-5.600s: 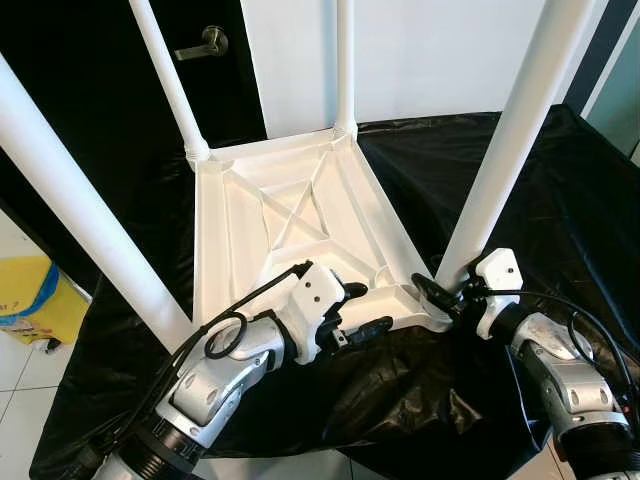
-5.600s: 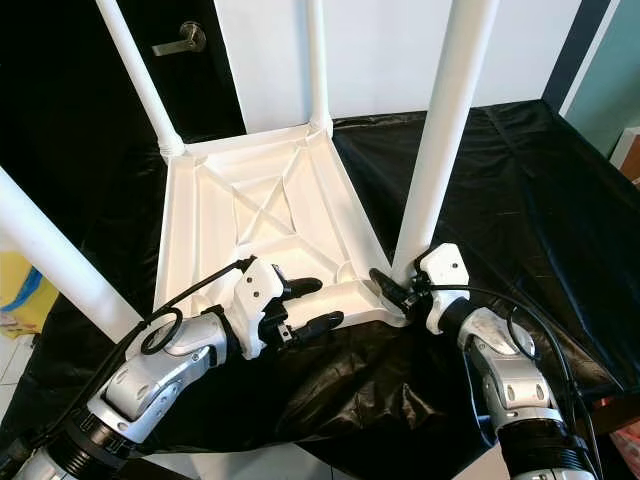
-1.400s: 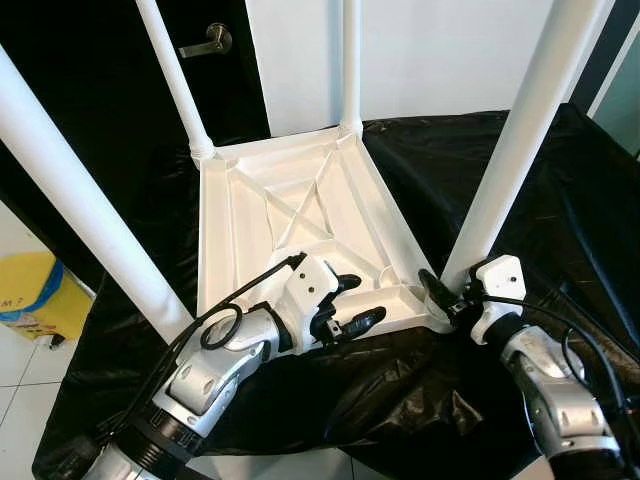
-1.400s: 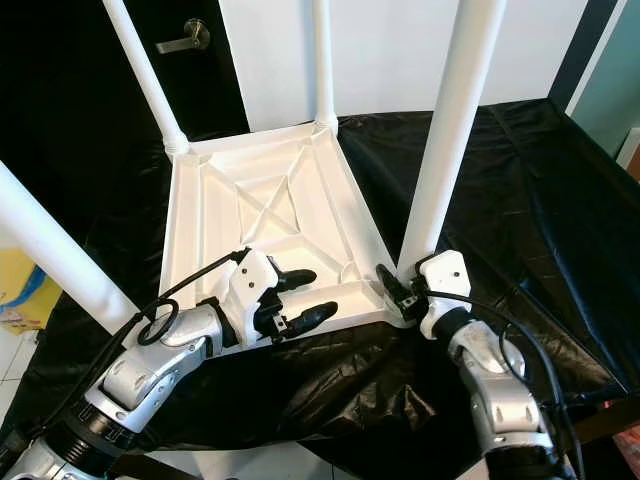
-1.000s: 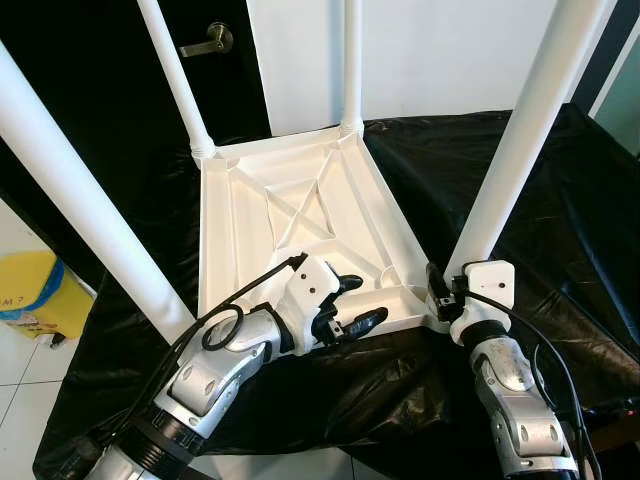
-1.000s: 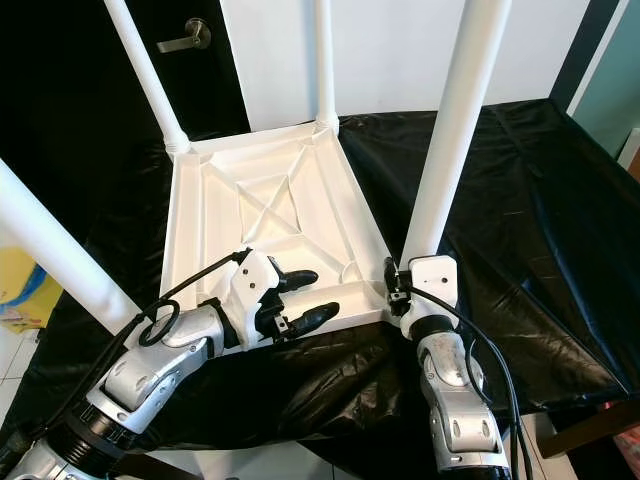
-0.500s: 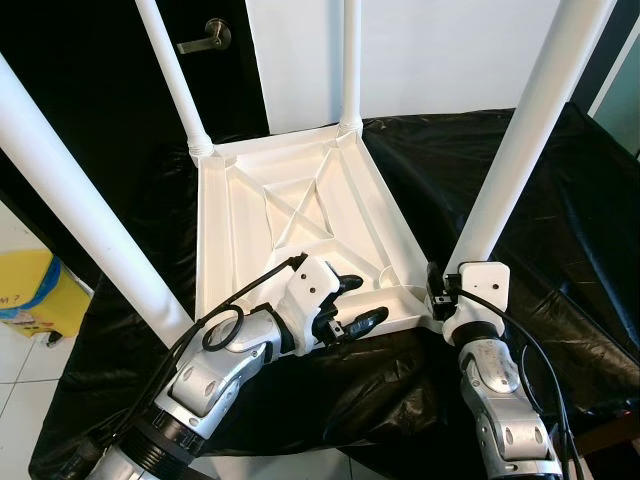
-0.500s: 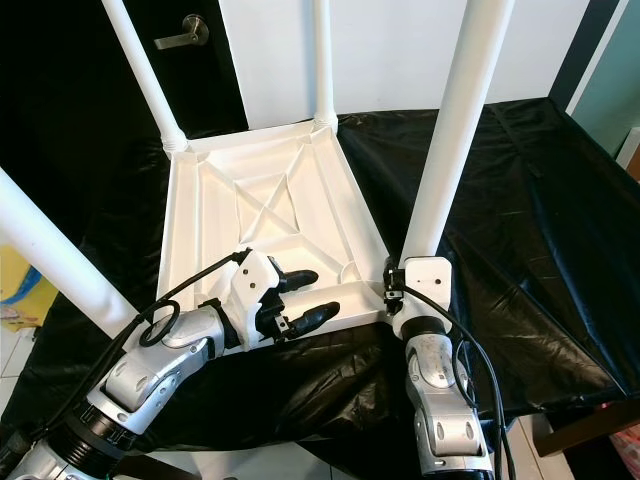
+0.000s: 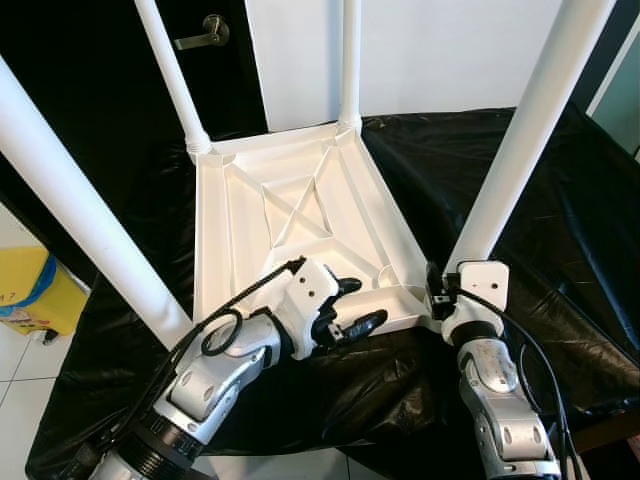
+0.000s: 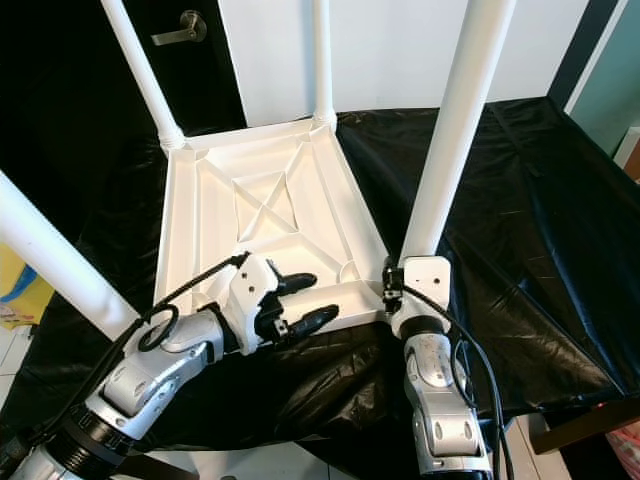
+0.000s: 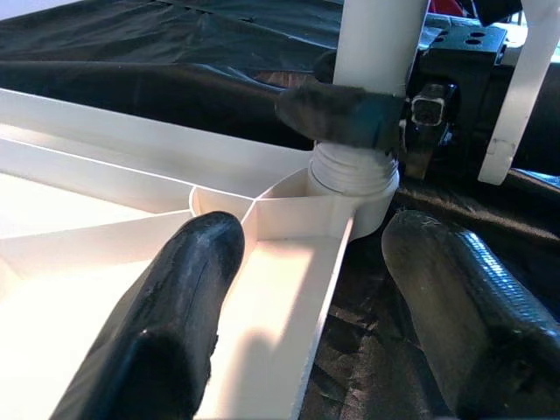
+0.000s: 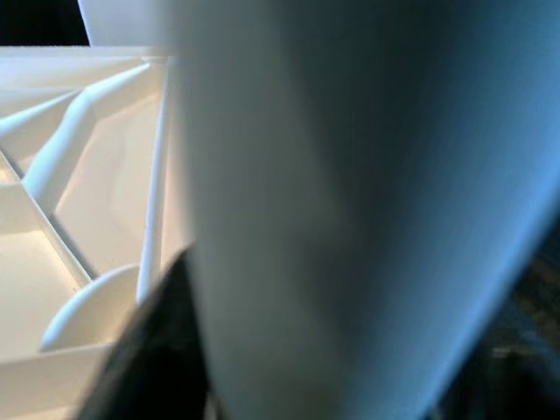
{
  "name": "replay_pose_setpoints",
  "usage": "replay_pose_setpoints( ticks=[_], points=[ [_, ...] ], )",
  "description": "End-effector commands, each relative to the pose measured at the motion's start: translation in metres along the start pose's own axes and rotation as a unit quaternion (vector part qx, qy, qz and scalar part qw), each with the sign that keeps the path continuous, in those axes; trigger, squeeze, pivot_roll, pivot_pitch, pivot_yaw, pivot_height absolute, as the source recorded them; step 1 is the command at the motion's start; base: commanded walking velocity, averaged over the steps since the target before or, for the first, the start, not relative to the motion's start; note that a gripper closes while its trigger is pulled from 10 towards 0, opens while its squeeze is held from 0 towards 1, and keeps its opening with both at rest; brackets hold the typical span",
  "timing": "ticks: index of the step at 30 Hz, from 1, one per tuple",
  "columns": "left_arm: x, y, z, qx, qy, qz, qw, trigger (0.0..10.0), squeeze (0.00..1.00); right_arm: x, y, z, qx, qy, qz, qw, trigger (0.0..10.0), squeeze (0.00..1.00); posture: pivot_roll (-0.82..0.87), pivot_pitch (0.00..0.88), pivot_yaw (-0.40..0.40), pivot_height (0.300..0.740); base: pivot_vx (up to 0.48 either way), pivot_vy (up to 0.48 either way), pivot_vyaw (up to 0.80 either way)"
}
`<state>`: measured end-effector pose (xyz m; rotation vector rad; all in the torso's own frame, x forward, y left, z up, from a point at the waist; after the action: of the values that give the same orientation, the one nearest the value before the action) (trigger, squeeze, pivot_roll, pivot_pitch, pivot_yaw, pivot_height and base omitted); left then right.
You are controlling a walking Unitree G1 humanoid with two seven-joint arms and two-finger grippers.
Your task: Building children table
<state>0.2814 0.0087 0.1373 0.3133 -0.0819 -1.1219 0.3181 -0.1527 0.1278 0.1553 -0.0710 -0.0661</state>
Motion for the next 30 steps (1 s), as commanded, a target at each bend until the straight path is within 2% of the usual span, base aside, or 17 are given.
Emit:
replay_pose_setpoints(
  ticks=[1, 9, 10, 14, 16, 19, 22, 24, 25, 28, 30],
  points=[
    [-0.002, -0.011, 0.004, 0.006, -0.012, -0.059, 0.998, 10.0, 0.0, -0.002, -0.001, -0.006, 0.004, 0.012, 0.003, 1.0, 10.0, 1.0, -0.18, 0.043, 0.021, 0.74, 0.0, 0.0, 0.0],
    [-0.002, -0.011, 0.004, 0.007, -0.011, -0.06, 0.998, 10.0, 0.0, -0.002, 0.002, 0.003, 0.01, -0.003, 0.031, 0.999, 10.0, 1.0, -0.18, 0.046, 0.025, 0.74, 0.0, 0.0, 0.0],
    [-0.003, -0.01, 0.005, 0.007, -0.012, -0.06, 0.998, 10.0, 0.0, -0.001, 0.003, 0.008, 0.01, -0.005, 0.072, 0.997, 10.0, 0.0, -0.18, 0.05, 0.029, 0.74, 0.0, 0.0, 0.0],
    [-0.003, -0.01, 0.005, 0.008, -0.011, -0.062, 0.998, 10.0, 0.0, -0.001, 0.005, 0.01, 0.011, -0.002, 0.107, 0.994, 10.0, 0.0, -0.18, 0.047, 0.037, 0.74, 0.0, 0.0, 0.0],
    [-0.002, -0.011, 0.004, 0.01, -0.009, -0.066, 0.998, 10.0, 0.0, 0.0, 0.008, 0.013, 0.008, -0.003, 0.146, 0.989, 10.0, 0.0, -0.18, 0.04, 0.041, 0.74, 0.0, 0.0, 0.0],
    [-0.002, -0.011, 0.005, 0.011, -0.01, -0.067, 0.998, 10.0, 0.0, 0.001, 0.008, 0.016, 0.005, -0.005, 0.164, 0.986, 10.0, 0.0, -0.17, 0.04, 0.042, 0.74, 0.0, 0.0, 0.0],
    [-0.003, -0.008, 0.007, 0.014, -0.011, -0.065, 0.998, 10.0, 0.0, 0.003, 0.01, 0.018, -0.012, 0.002, 0.22, 0.975, 10.0, 0.0, -0.16, 0.04, 0.041, 0.74, 0.0, 0.0, 0.0],
    [-0.003, -0.008, 0.007, 0.014, -0.011, -0.065, 0.998, 10.0, 0.0, 0.003, 0.01, 0.018, -0.012, 0.002, 0.22, 0.975, 10.0, 0.0, -0.16, 0.04, 0.041, 0.74, 0.0, 0.0, 0.0],
    [-0.004, -0.011, 0.006, 0.013, -0.01, -0.066, 0.998, 10.0, 0.0, 0.006, 0.011, 0.019, -0.026, 0.017, 0.271, 0.962, 10.0, 0.0, -0.15, 0.04, 0.033, 0.74, 0.0, 0.0, 0.0],
    [-0.004, -0.013, 0.006, 0.011, -0.01, -0.067, 0.998, 10.0, 0.0, 0.007, 0.011, 0.019, -0.033, 0.025, 0.289, 0.956, 10.0, 0.0, -0.15, 0.041, 0.033, 0.74, 0.0, 0.0, 0.0],
    [-0.003, -0.017, 0.007, 0.008, -0.012, -0.069, 0.998, 10.0, 0.0, 0.012, 0.009, 0.014, -0.058, 0.042, 0.315, 0.946, 10.0, 0.0, -0.14, 0.04, 0.031, 0.74, 0.0, 0.0, 0.0]
  ],
)
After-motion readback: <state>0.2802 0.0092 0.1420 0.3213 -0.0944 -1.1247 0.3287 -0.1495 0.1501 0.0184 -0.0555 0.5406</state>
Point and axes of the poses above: a point about 5 cm out from each wrist's last joint towards the gripper, its own x axis pointing out of the wrist towards the gripper, its own z axis along the axis of the wrist's last joint, y = z × x, the point moved 6 cm from there along x, pointing out of the wrist towards the gripper, and after that the axes turned 12 degrees about x, right-handed, at the moved point
